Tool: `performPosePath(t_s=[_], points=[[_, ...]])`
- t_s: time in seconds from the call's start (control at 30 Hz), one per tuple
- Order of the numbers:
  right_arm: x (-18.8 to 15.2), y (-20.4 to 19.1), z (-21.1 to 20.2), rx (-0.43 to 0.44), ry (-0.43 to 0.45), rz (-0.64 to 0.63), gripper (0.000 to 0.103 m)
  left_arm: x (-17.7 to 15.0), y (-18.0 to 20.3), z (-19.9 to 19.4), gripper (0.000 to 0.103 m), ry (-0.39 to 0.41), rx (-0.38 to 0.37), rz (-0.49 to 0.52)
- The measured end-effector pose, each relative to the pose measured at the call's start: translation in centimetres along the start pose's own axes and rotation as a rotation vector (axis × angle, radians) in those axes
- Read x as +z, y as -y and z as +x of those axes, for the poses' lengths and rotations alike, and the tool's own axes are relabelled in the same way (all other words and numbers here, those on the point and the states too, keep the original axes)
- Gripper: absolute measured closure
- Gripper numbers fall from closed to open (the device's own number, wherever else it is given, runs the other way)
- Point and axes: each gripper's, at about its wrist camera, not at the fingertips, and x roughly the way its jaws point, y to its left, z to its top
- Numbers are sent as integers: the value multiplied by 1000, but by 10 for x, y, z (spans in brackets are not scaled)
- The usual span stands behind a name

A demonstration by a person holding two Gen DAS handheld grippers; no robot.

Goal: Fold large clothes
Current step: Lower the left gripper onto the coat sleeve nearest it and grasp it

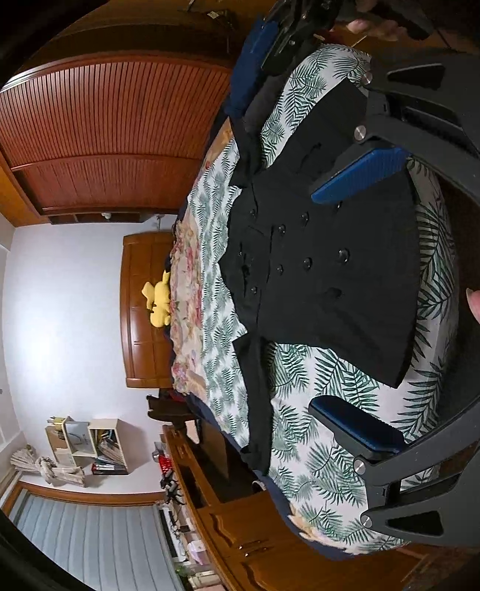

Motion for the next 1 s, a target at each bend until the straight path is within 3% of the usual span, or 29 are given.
performPosePath(t_s=[0.47, 1.0], points=[[22, 8, 66, 71, -25, -46, 0, -9, -26, 44, 0, -53, 12, -22], [30, 20, 193, 174, -135, -101, 0, -10, -52, 122, 0, -156, 59, -60]])
